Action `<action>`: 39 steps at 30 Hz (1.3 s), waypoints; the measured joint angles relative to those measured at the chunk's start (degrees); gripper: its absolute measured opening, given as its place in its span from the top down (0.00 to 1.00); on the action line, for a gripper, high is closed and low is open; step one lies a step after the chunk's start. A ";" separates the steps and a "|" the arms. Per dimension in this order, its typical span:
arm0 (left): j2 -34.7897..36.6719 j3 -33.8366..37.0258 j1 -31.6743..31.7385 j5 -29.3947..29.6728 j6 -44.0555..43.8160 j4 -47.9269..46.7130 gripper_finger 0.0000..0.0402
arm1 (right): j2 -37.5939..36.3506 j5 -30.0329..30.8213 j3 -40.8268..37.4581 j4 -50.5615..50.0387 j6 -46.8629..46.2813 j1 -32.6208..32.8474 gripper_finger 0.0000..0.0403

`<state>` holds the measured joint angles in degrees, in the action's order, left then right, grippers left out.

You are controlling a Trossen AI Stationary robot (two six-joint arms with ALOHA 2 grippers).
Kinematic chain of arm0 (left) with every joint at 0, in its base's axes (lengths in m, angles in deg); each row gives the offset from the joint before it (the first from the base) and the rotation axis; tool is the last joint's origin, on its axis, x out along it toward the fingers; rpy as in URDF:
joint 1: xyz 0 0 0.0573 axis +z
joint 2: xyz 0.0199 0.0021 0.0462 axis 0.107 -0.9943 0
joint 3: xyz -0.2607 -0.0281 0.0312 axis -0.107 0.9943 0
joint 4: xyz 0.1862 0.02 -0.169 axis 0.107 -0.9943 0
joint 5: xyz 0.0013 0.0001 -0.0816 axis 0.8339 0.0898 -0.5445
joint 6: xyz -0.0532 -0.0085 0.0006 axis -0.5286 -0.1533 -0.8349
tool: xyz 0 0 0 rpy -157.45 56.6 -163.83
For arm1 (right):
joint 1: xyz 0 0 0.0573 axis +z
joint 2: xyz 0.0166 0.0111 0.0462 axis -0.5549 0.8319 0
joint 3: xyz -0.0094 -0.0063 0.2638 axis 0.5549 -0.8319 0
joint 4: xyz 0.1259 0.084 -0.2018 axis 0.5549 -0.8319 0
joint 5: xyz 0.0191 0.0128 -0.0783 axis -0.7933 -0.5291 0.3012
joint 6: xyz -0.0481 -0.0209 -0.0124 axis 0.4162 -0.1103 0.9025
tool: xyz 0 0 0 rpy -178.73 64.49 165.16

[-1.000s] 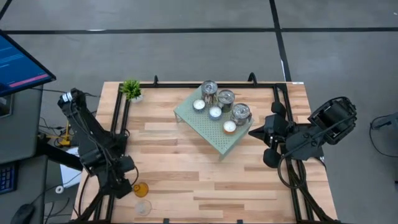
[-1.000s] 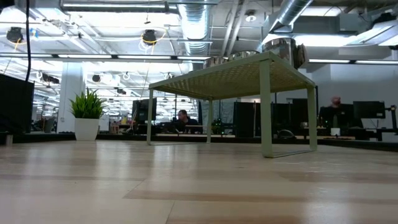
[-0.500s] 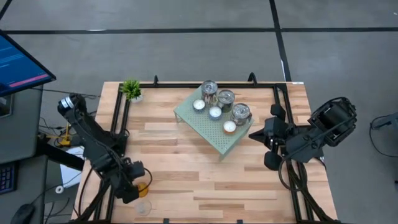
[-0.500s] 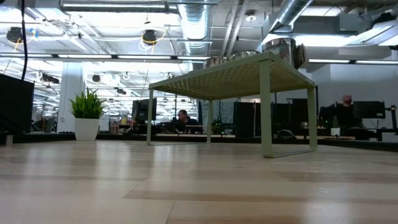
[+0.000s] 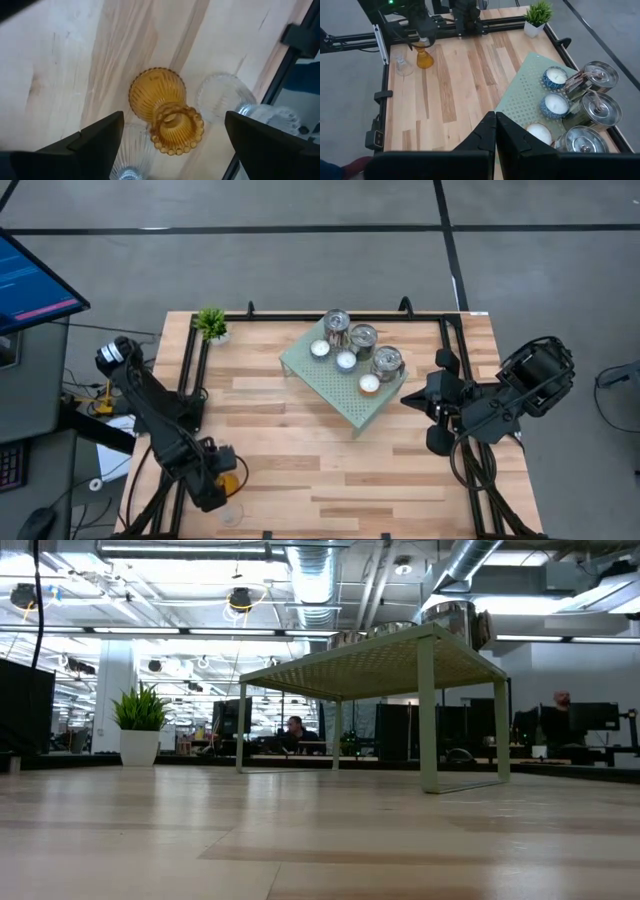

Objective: Stock candles on shelf
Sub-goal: Put the orange candle holder on the shelf

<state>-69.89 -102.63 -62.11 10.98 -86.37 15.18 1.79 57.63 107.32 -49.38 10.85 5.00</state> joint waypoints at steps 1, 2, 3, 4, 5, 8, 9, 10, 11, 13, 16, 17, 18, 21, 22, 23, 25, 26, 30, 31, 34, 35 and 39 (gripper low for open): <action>-0.33 0.00 -0.32 0.00 0.00 0.02 0.13 | 0.00 -0.02 0.00 0.00 0.00 0.00 1.00; -0.74 0.00 -0.53 0.00 0.00 0.05 0.13 | 0.00 -0.02 -0.01 0.00 0.00 0.00 1.00; -1.14 0.00 -0.73 0.00 0.00 0.07 0.14 | 0.00 -0.02 -0.02 0.01 0.00 0.00 1.00; -1.44 0.00 -0.83 0.01 0.00 0.14 0.14 | 0.00 -0.02 -0.01 0.00 0.00 0.00 1.00; -1.69 0.00 -0.87 0.02 0.00 0.28 0.14 | 0.00 -0.02 -0.02 0.00 0.00 0.02 1.00; -1.88 0.00 -0.87 0.30 0.00 0.37 0.14 | 0.00 -0.02 -0.02 0.00 0.00 0.00 1.00; -1.84 0.29 -0.87 0.52 0.00 0.78 0.14 | 0.00 -0.02 -0.02 0.01 0.02 0.01 1.00; -1.77 0.79 -0.85 0.47 -0.01 1.23 0.14 | 0.00 -0.02 -0.02 0.02 0.02 0.02 1.00; -1.72 1.40 -0.85 0.11 -0.08 1.42 0.14 | 0.00 -0.02 -0.02 0.00 0.02 0.02 1.00; -1.72 2.49 -0.86 -1.39 -0.20 1.78 0.14 | 0.00 -0.02 -0.02 0.01 0.02 0.00 1.00; -1.72 3.28 -0.85 -2.32 -0.13 2.43 0.14 | 0.00 -0.03 -0.02 0.00 0.02 0.01 1.00; -1.71 3.50 -0.85 -2.32 -0.07 2.67 0.14 | 0.00 -0.09 -0.02 0.00 0.00 0.02 1.00; -1.70 3.72 -0.85 -2.30 -0.07 2.83 0.15 | 0.00 -0.19 -0.02 0.00 0.02 0.02 1.00; -1.70 3.82 -0.86 -2.25 -0.07 2.91 0.20 | 0.00 -0.22 -0.02 0.00 0.01 0.01 1.00; -1.70 3.82 -0.85 -2.24 -0.07 2.98 0.22 | 0.00 -0.22 -0.02 0.01 0.02 0.00 1.00; -1.70 3.82 -0.85 -2.17 -0.04 3.02 0.25 | 0.00 -0.22 -0.02 0.00 0.02 0.00 1.00; -1.70 3.82 -0.85 -1.54 -0.03 3.06 0.30 | 0.00 -0.22 -0.02 0.00 0.02 0.02 1.00; -1.70 3.82 -0.85 -1.12 -0.02 3.12 0.32 | 0.00 -0.22 -0.02 0.00 0.02 0.02 1.00; -1.70 3.82 -0.30 0.08 0.00 3.41 0.41 | 0.00 -0.22 -0.02 0.00 0.02 0.02 1.00; -1.70 3.82 -0.10 0.83 0.00 3.41 0.43 | 0.00 -0.22 -0.02 0.01 0.02 0.02 1.00; -1.66 4.12 0.60 2.56 0.00 3.74 0.49 | 0.00 -0.22 -0.02 0.00 0.02 0.00 1.00; -1.66 4.50 0.89 2.62 0.00 3.92 0.50 | 0.00 -0.22 -0.02 0.00 0.02 0.00 1.00; -1.66 6.19 2.10 2.64 0.00 4.17 0.55 | 0.00 -0.24 -0.02 0.00 0.02 0.00 1.00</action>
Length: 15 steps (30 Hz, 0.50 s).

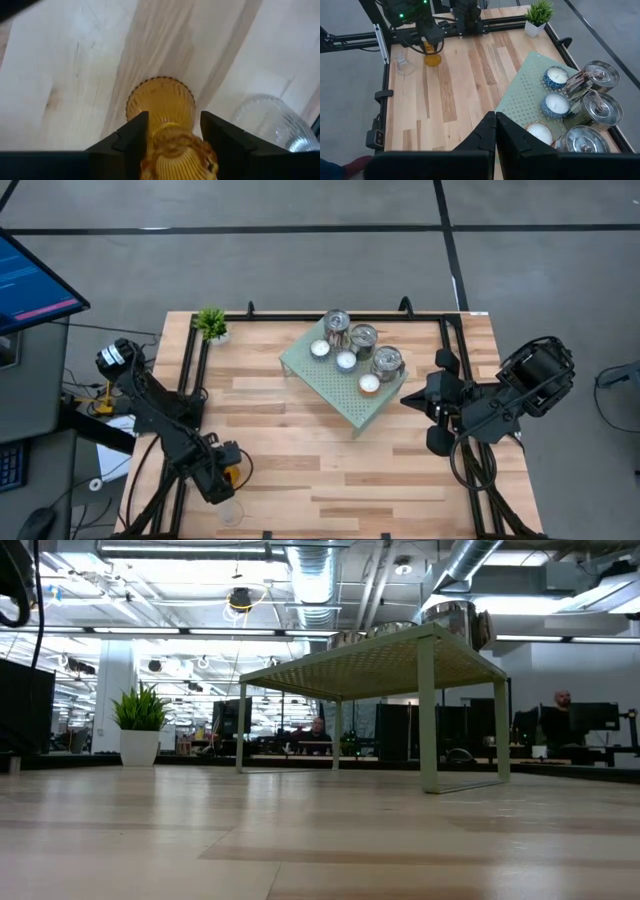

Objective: Stock candles on shelf
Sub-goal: Put the orange candle holder on the shelf, then put the center orange candle holder on the shelf

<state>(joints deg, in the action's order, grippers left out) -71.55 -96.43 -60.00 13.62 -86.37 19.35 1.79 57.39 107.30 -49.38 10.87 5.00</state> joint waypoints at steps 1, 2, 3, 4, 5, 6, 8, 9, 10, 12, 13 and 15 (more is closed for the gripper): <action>0.00 0.33 0.25 -0.01 0.00 0.33 0.56 | 0.00 -0.07 0.00 0.00 0.00 0.00 1.00; 0.00 0.52 0.57 0.00 0.00 0.42 0.58 | 0.00 -0.26 0.00 0.00 0.00 0.00 1.00; 0.07 0.72 0.85 0.00 0.02 0.55 0.58 | 0.00 -0.50 0.00 0.01 0.00 0.00 1.00; 0.11 0.88 1.07 -0.04 0.09 0.72 0.59 | 0.00 -0.87 0.00 0.00 0.00 0.01 1.00; 0.17 1.05 1.30 -0.03 0.57 0.83 0.59 | 0.00 -1.10 0.00 0.00 0.00 0.01 1.00; 0.21 1.21 1.57 0.07 1.49 0.86 0.59 | 0.00 -1.11 0.00 0.02 0.00 0.02 1.00; 0.22 1.52 2.76 0.65 4.15 1.02 0.59 | 0.00 -1.11 0.00 0.00 0.00 0.02 1.00; 0.20 1.71 3.74 0.82 5.60 1.04 0.58 | 0.00 -1.11 0.00 0.00 0.00 0.02 1.00; 0.10 2.10 4.98 0.91 7.11 0.90 0.57 | 0.00 -1.11 0.00 0.00 0.00 0.00 1.00; -0.09 2.53 7.39 1.32 10.01 -0.35 0.57 | 0.00 -1.11 0.00 0.00 0.00 0.02 1.00; -0.17 2.63 8.71 1.35 11.58 0.48 0.57 | 0.00 -1.11 0.00 0.00 0.02 0.02 1.00; -0.02 2.80 11.49 2.38 14.47 1.20 0.59 | 0.00 -1.09 0.00 0.00 0.02 0.02 1.00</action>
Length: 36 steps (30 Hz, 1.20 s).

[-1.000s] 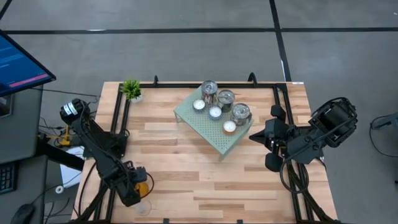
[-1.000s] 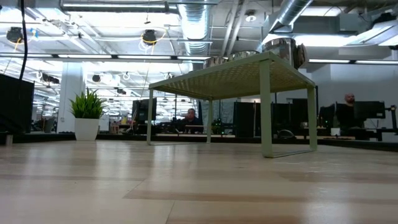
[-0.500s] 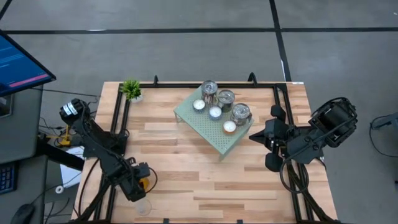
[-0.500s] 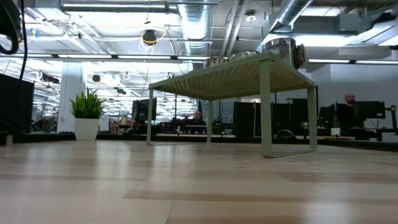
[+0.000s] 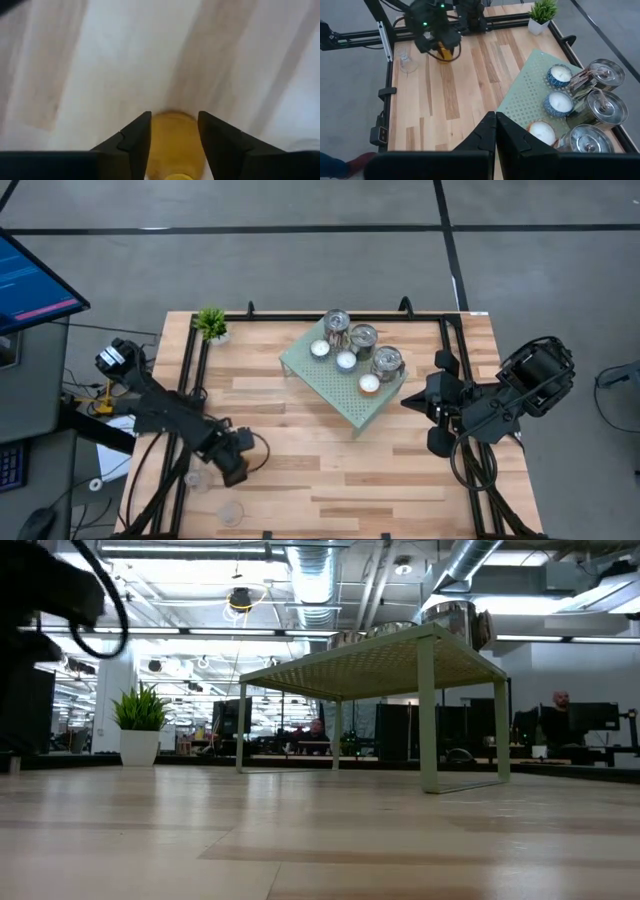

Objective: Stock candles on shelf
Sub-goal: Put the center orange candle holder on the shelf

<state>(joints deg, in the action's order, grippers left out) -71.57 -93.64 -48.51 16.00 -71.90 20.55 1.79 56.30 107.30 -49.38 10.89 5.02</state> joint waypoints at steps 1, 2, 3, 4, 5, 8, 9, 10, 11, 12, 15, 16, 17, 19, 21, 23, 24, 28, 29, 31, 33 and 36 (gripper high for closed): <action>0.01 0.25 1.40 0.09 1.54 -0.15 0.61 | 0.00 0.00 0.00 0.02 0.00 0.00 1.00; -0.02 0.50 2.91 0.36 3.22 -0.21 0.62 | 0.00 0.00 0.00 0.00 0.00 -0.02 1.00; 0.04 0.56 4.43 0.57 5.02 -0.09 0.63 | 0.00 0.00 -0.02 0.00 0.00 0.00 1.00; 0.14 0.55 6.03 1.04 6.98 0.34 0.64 | 0.00 0.00 -0.02 0.00 0.00 0.00 1.00; 0.21 0.50 7.69 1.59 8.56 0.96 0.65 | 0.00 -0.01 -0.02 0.00 0.00 0.00 1.00; 1.67 0.50 12.43 3.04 10.44 2.11 0.67 | 0.00 -0.02 -0.02 0.00 -0.02 0.00 1.00; 2.77 0.40 13.94 3.10 10.42 2.74 0.67 | 0.00 -0.02 -0.02 0.01 -0.02 0.00 1.00; 4.11 0.20 15.36 3.10 10.39 3.44 0.67 | -0.02 -0.02 -0.02 0.01 -0.02 0.09 1.00; 5.93 -0.12 16.57 3.13 10.16 3.66 0.66 | 0.00 -0.02 -0.02 0.00 -0.02 0.22 1.00; 8.27 -0.43 17.47 3.17 9.30 3.57 0.64 | 0.00 -0.04 -0.02 0.00 0.00 0.24 1.00; 16.16 -1.32 18.80 -0.03 5.06 2.83 0.58 | -0.02 -0.17 -0.02 0.00 -0.02 0.24 1.00; 18.93 -1.36 18.75 -3.29 3.24 1.22 0.56 | -0.02 -0.17 -0.04 0.00 -0.01 0.24 1.00; 21.65 -1.36 18.66 -7.00 0.91 -0.93 0.54 | -0.02 -0.17 -0.02 0.01 0.00 0.24 1.00; 26.00 -1.36 17.92 -13.35 -4.96 -5.37 0.51 | -0.02 -0.15 -0.03 0.00 0.09 0.22 1.00; 29.45 -1.36 16.30 -16.30 -10.77 -9.60 0.49 | -0.02 -0.15 -0.02 0.00 0.44 0.22 1.00; 32.07 -1.36 14.66 -18.06 -14.81 -11.92 0.48 | -0.02 -0.15 -0.04 0.00 0.59 0.22 1.00; 33.01 -1.36 13.84 -18.98 -16.60 -12.66 0.48 | -0.02 -0.15 -0.03 0.01 0.59 0.22 1.00; 34.25 -1.36 11.01 -23.90 -24.54 -17.22 0.51 | -0.02 -0.15 -0.02 0.00 0.57 0.22 1.00; 33.92 -1.36 10.07 -25.13 -25.45 -18.27 0.52 | -0.02 -0.15 -0.03 0.00 0.55 0.22 1.00; 32.67 -1.35 8.03 -25.53 -26.66 -19.79 0.56 | -0.02 -0.15 -0.02 0.00 0.53 0.22 1.00; 30.74 -1.10 6.36 -24.83 -27.05 -19.65 0.62 | -0.02 -0.15 -0.02 0.00 0.40 0.22 1.00; 26.96 -0.29 4.68 -24.41 -26.83 -19.64 0.73 | -0.02 -0.15 -0.02 0.01 0.39 0.22 1.00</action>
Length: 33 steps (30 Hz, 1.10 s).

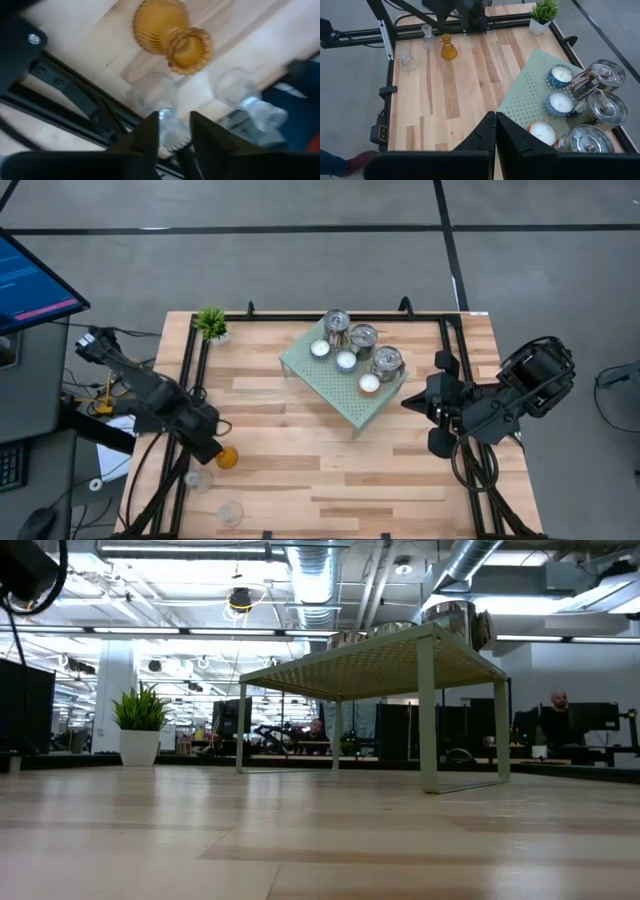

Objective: Stock candles on shelf
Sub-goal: Put the center orange candle holder on the shelf

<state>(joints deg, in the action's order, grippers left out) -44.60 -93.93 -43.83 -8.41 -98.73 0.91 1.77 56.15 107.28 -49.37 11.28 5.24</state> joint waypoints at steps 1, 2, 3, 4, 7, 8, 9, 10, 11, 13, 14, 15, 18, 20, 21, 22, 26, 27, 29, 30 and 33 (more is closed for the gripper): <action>-1.30 0.19 -0.42 0.06 0.25 0.06 0.77 | 0.00 0.00 0.00 -0.01 0.00 0.00 1.00; -2.59 0.50 -0.80 0.18 0.71 0.53 0.81 | 0.00 0.02 0.00 -0.01 0.00 0.00 1.00; -3.83 0.81 -1.07 0.19 1.39 0.57 0.86 | 0.00 0.02 0.00 -0.01 0.00 0.00 1.00; -5.02 0.91 -1.28 0.24 1.88 0.20 0.90 | 0.00 0.04 0.00 -0.01 0.00 0.00 1.00; -7.63 1.41 -1.69 0.47 3.58 1.35 0.98 | 0.00 0.06 0.00 -0.01 0.02 0.00 1.00; -8.23 1.65 -1.68 0.97 3.74 1.35 0.98 | 0.00 0.07 0.00 0.00 0.02 0.00 1.00; -8.77 1.79 -1.67 2.19 3.81 1.37 0.98 | 0.00 0.05 0.00 -0.01 0.02 0.00 1.00; -9.15 1.90 -1.67 3.16 3.79 2.25 0.98 | 0.00 0.04 0.00 -0.01 0.02 0.00 1.00; -9.38 2.30 -1.62 3.95 3.80 3.76 0.98 | 0.00 0.04 0.00 -0.01 0.02 0.00 1.00; -9.50 3.63 -1.35 4.71 3.77 7.12 0.99 | 0.00 0.04 0.00 -0.01 0.02 0.00 1.00; -9.53 4.52 -1.09 4.76 3.62 9.79 0.99 | 0.00 0.04 0.00 -0.01 0.02 0.03 1.00; -9.54 5.35 -0.81 4.80 3.33 12.42 0.99 | 0.00 0.02 0.00 -0.01 0.04 0.04 1.00; -9.54 7.26 0.15 5.08 3.21 16.51 0.99 | 0.00 0.02 0.00 -0.01 0.09 0.07 1.00; -9.54 8.18 1.49 6.32 3.13 17.27 0.99 | 0.00 0.02 0.00 -0.01 0.23 0.06 1.00; -9.54 8.46 2.43 7.04 3.11 17.52 0.99 | 0.00 0.02 0.00 -0.01 0.69 0.07 1.00; -9.54 8.70 3.32 7.88 3.17 18.17 0.99 | 0.00 0.02 0.00 -0.01 1.08 0.07 1.00; -9.54 9.47 6.83 10.34 6.03 24.79 0.99 | 0.00 0.02 0.00 -0.01 1.70 0.04 1.00; -9.54 9.65 7.72 10.97 6.89 26.47 0.99 | 0.00 0.02 0.00 -0.01 1.71 0.04 1.00; -9.54 10.06 9.37 12.22 8.50 28.24 0.99 | 0.00 0.03 0.00 -0.01 1.81 0.04 1.00; -9.54 10.10 10.16 13.15 9.43 28.30 0.99 | 0.00 0.02 0.00 -0.01 2.09 0.04 1.00; -9.54 10.10 13.21 18.17 12.34 29.08 0.99 | 0.00 0.15 0.00 -0.01 3.13 0.02 1.00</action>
<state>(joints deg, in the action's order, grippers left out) -54.15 -83.83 -30.62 9.76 -86.39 29.99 1.77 56.30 107.28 -49.38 14.41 5.26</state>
